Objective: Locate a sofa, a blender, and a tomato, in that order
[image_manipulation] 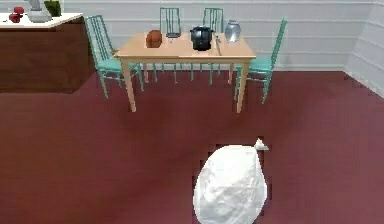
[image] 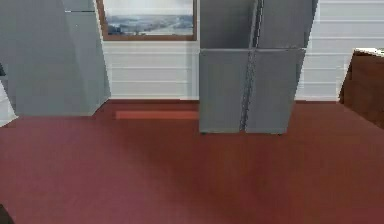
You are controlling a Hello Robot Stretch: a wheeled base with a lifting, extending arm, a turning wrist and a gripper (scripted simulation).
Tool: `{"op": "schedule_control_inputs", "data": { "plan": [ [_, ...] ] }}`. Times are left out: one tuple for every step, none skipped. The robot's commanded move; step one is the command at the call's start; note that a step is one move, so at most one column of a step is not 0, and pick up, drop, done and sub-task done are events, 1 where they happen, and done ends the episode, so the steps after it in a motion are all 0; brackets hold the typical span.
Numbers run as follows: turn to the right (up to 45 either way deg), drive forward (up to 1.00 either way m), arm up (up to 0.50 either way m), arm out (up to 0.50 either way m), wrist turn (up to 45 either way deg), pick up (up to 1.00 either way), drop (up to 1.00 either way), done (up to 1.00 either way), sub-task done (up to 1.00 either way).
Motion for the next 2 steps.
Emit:
{"op": "schedule_control_inputs", "data": {
  "plan": [
    [45.0, 0.00, 0.00, 0.00, 0.0, 0.00, 0.00, 0.00, 0.00],
    [0.0, 0.70, 0.00, 0.00, 0.0, 0.00, 0.00, 0.00, 0.00]
  ]
}}
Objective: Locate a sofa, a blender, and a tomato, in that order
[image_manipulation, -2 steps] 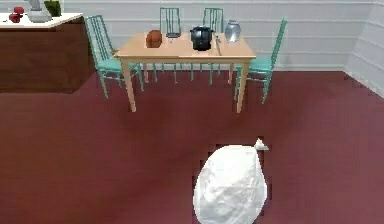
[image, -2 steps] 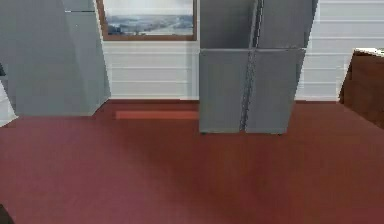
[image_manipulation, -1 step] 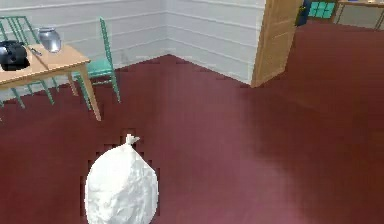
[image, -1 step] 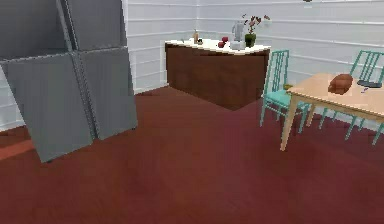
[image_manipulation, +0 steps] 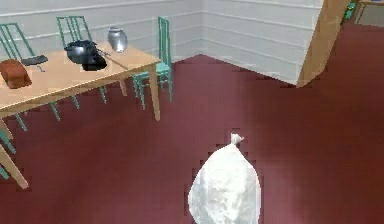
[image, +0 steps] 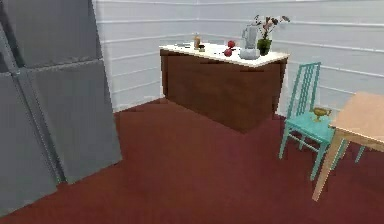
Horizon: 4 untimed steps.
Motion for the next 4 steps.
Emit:
{"op": "schedule_control_inputs", "data": {
  "plan": [
    [12.0, 0.00, 0.00, 0.00, 0.0, 0.00, 0.00, 0.00, 0.00],
    [0.0, 1.00, 0.00, 0.00, 0.0, 0.00, 0.00, 0.00, 0.00],
    [3.0, 0.00, 0.00, 0.00, 0.0, 0.00, 0.00, 0.00, 0.00],
    [0.0, 0.60, 0.00, 0.00, 0.0, 0.00, 0.00, 0.00, 0.00]
  ]
}}
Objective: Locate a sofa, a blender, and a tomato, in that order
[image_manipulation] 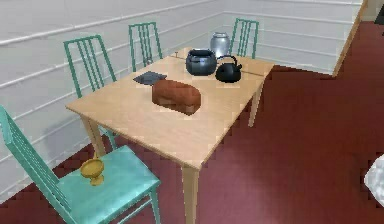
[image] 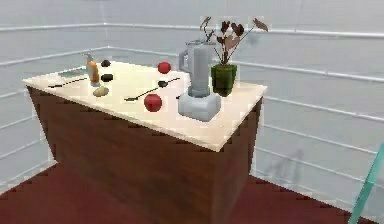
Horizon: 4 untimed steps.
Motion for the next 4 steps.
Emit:
{"op": "schedule_control_inputs", "data": {
  "plan": [
    [0.0, 0.00, 0.00, 0.00, 0.0, 0.00, 0.00, 0.00, 1.00],
    [-45.0, 0.00, 0.00, 0.00, 0.0, 0.00, 0.00, 0.00, 0.00],
    [-45.0, 0.00, 0.00, 0.00, 0.0, 0.00, 0.00, 0.00, 0.00],
    [-45.0, 0.00, 0.00, 0.00, 0.0, 0.00, 0.00, 0.00, 0.00]
  ]
}}
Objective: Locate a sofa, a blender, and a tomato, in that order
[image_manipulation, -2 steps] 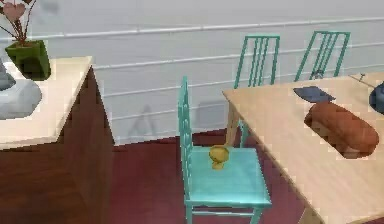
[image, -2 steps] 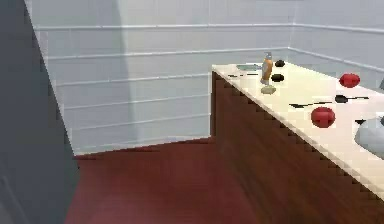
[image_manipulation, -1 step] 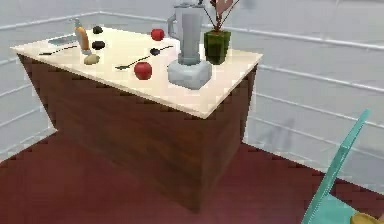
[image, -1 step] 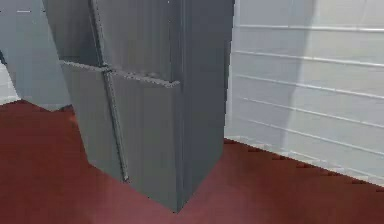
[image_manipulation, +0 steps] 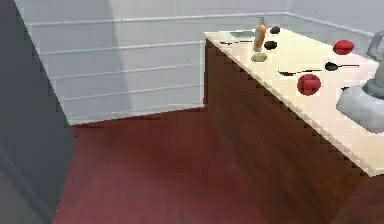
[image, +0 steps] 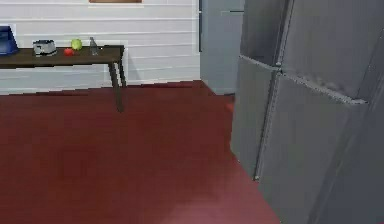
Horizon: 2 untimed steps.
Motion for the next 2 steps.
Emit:
{"op": "schedule_control_inputs", "data": {
  "plan": [
    [-27.0, 0.00, 0.00, 0.00, 0.0, 0.00, 0.00, 0.00, 0.00],
    [0.0, 1.00, 0.00, 0.00, 0.0, 0.00, 0.00, 0.00, 0.00]
  ]
}}
